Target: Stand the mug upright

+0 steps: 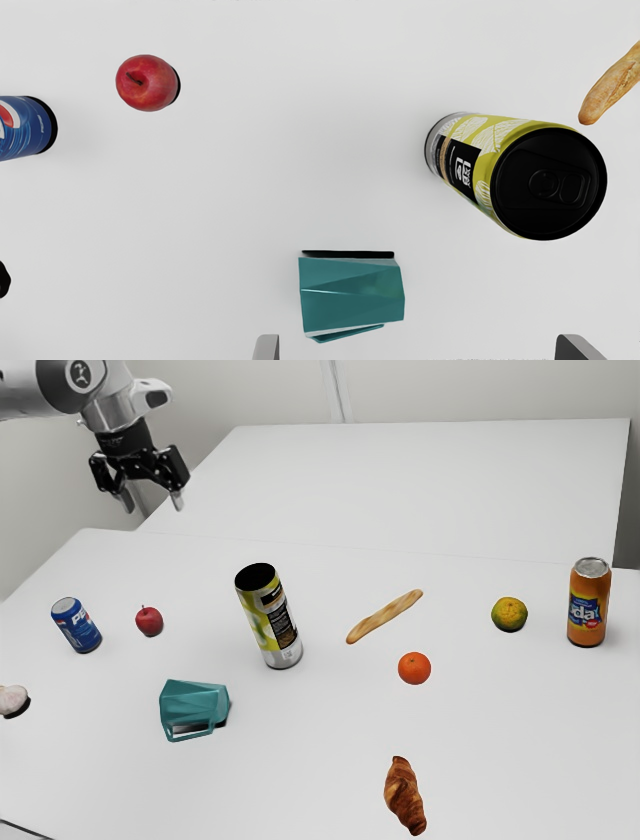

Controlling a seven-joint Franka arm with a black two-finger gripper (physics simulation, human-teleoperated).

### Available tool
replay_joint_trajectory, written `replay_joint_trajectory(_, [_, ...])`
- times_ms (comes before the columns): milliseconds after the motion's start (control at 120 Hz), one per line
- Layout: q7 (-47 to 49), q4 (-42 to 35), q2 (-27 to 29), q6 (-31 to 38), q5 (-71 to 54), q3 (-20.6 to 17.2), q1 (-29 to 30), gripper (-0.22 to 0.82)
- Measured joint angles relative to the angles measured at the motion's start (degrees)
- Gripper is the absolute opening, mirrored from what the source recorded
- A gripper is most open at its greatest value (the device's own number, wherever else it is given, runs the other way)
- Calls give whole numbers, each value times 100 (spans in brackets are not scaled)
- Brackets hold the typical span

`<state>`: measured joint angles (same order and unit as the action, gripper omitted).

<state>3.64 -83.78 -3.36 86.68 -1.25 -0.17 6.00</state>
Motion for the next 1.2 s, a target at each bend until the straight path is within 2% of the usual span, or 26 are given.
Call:
replay_joint_trajectory(133, [-201, -616, 404, 235, 112, 28, -119, 60])
replay_joint_trajectory(217, [-315, -1758, 1036, 515, 444, 266, -250, 60])
replay_joint_trajectory(283, [-494, -2822, 1433, 912, 981, 417, 436, 60])
replay_joint_trajectory(367, [-861, -3755, 1590, 1384, 1893, 473, 1234, 60])
replay_joint_trajectory(525, [-1801, -4696, 1546, 1918, 3480, 607, 1873, 60])
replay_joint_trajectory(775, [-3413, -5483, 911, 2245, 5200, 743, 2079, 60])
replay_joint_trajectory(933, [-4223, -5754, 602, 2322, 5599, 1046, 2114, 60])
replay_joint_trajectory(1200, [-5214, -5980, 422, 2488, 6288, 1082, 2087, 60])
